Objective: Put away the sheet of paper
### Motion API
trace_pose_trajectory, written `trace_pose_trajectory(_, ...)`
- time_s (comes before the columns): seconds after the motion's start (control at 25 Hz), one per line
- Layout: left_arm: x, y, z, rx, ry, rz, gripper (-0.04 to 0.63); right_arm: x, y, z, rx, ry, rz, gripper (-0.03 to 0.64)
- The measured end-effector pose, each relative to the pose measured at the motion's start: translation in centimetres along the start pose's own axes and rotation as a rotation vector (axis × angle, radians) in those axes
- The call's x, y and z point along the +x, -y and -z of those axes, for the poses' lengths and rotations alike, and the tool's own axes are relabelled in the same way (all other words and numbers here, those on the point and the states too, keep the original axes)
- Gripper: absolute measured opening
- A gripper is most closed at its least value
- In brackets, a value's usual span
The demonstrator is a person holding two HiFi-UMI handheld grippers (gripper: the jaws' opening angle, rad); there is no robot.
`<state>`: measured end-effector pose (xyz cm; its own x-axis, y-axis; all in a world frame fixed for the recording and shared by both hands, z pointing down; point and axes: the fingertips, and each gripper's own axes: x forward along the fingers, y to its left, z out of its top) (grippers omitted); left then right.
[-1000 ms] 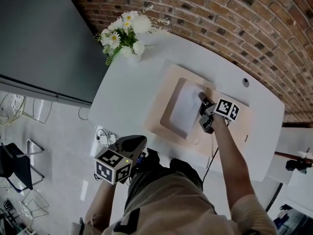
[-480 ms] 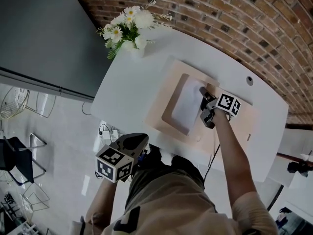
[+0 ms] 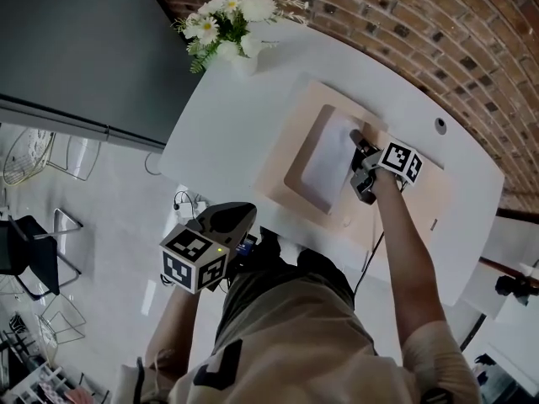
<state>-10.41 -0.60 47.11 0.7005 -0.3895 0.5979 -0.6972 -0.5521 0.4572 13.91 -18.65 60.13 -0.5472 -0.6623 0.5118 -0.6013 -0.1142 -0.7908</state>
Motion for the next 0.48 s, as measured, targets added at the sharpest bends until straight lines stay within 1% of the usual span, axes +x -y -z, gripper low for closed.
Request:
trace_pose_trajectory(0.24, 0.38, 0.24, -0.02, -0.007, 0.000, 0.016, 0.017, -0.18, 0.14, 0.22, -0.018, -0.010, 0.016, 0.024)
trace_pose_trajectory(0.4, 0.53, 0.38, -0.09, -0.017, 0.005, 0.025, 0.017, -0.45, 0.55, 0.27, -0.069, -0.012, 0.057, 0.024)
trace_pose_trajectory(0.48, 0.75, 0.44, -0.14, -0.013, 0.002, 0.028, 0.017, -0.61, 0.81, 0.16, -0.077, -0.009, 0.073, 0.023)
